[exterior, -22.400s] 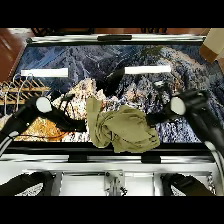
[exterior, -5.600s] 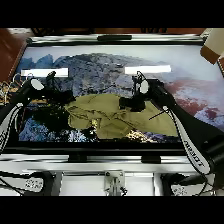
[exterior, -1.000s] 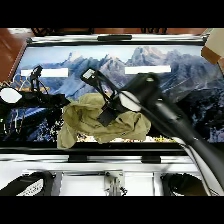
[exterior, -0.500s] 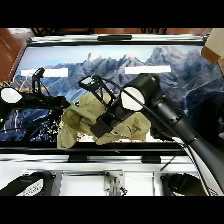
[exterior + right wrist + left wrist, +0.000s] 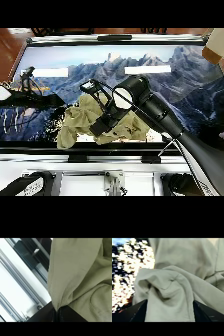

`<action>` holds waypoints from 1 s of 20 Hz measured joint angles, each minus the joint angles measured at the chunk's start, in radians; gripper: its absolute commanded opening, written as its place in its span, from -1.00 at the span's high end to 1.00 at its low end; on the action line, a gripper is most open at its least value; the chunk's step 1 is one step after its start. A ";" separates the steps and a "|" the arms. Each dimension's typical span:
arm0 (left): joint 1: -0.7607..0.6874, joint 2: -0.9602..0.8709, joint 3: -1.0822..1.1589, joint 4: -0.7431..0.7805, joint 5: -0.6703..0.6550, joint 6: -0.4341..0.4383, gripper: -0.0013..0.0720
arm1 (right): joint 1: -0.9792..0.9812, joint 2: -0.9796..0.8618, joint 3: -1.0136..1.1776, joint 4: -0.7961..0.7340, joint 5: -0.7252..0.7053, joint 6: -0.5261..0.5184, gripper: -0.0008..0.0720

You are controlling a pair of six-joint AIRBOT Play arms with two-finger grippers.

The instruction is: Fold the shirts.

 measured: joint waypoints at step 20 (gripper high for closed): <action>0.209 0.166 -0.004 0.670 -0.261 -0.195 -0.86 | 0.000 -0.001 0.000 -0.008 -0.009 0.012 0.79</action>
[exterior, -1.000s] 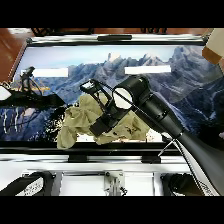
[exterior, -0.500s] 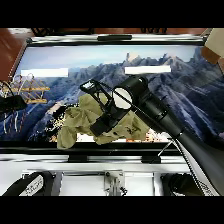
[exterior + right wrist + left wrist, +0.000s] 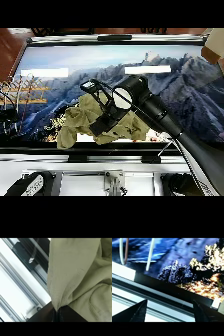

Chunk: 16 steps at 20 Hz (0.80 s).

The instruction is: Fold the shirts.

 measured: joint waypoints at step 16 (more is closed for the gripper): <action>0.014 -0.029 -0.012 0.027 0.040 -0.003 -0.86 | 0.000 0.000 0.000 0.000 -0.014 0.016 0.79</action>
